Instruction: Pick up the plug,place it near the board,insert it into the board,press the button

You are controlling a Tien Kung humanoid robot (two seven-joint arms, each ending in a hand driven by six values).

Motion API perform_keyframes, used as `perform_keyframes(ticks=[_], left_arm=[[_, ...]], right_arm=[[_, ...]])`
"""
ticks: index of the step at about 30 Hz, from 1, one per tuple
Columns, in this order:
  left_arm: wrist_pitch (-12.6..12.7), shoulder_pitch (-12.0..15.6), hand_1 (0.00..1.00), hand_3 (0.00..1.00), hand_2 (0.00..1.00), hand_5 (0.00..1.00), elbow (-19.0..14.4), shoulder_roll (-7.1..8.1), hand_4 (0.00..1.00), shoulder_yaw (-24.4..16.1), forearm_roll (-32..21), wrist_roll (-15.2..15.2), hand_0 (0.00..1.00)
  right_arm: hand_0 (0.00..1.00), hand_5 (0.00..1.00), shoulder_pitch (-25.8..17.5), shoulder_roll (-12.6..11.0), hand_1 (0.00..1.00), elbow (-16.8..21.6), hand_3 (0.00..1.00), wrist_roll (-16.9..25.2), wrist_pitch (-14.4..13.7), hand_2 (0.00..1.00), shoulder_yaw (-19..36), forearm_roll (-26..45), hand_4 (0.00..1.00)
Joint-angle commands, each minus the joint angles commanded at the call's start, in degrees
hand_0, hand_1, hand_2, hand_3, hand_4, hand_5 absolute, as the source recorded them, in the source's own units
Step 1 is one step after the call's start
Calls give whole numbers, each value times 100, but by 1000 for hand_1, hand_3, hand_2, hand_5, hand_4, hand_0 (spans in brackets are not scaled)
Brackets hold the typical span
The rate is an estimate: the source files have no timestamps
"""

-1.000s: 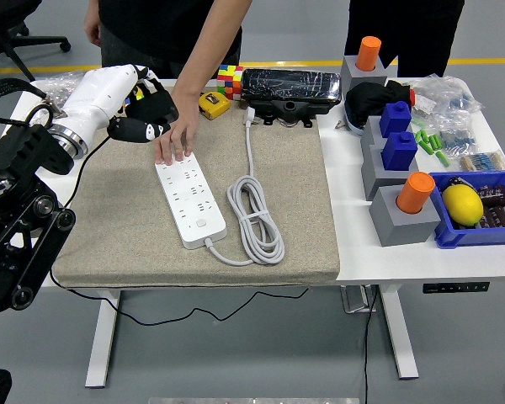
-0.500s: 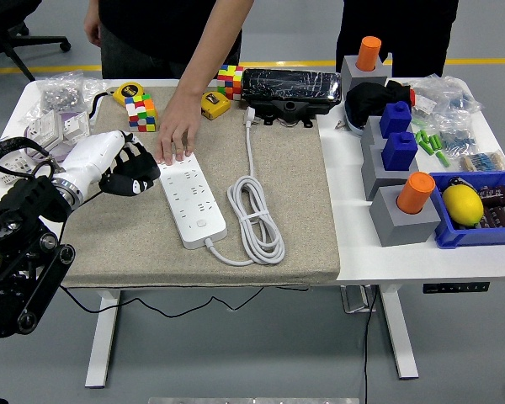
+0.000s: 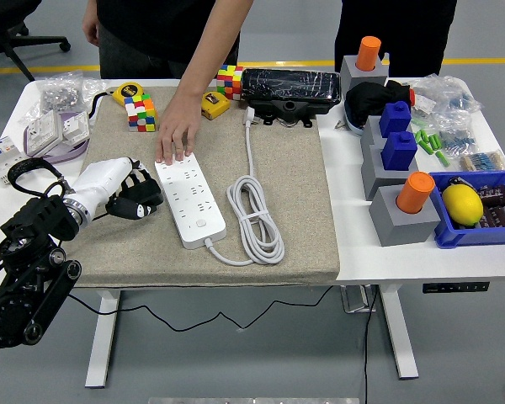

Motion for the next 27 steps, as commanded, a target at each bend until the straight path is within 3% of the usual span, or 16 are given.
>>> perform_keyframes(ticks=[9,20,21,26,27], left_arm=[[37,-25,199,499,313,42,322,30,695,-151,3,-57,301],[-36,3,248,505,366,48,334,35,699,-158,3,-100,316],[-37,2,385,531,457,67,330,37,722,-161,3,-106,353],[-44,-33,385,531,457,67,309,33,722,-225,-68,-153,353],[-57,-38,575,573,575,137,297,38,841,-237,-73,-155,467]], right_arm=[[779,934,-40,14,718,0,747,11,10,717,-24,1,998],[779,933,-36,-19,718,0,747,-16,-21,717,-39,3,998],[779,934,-37,-18,718,0,747,-15,-21,717,-38,5,998],[779,934,-47,7,718,0,747,-16,-11,717,-36,5,998],[779,935,-49,10,718,0,747,-13,-9,717,-40,7,998]])
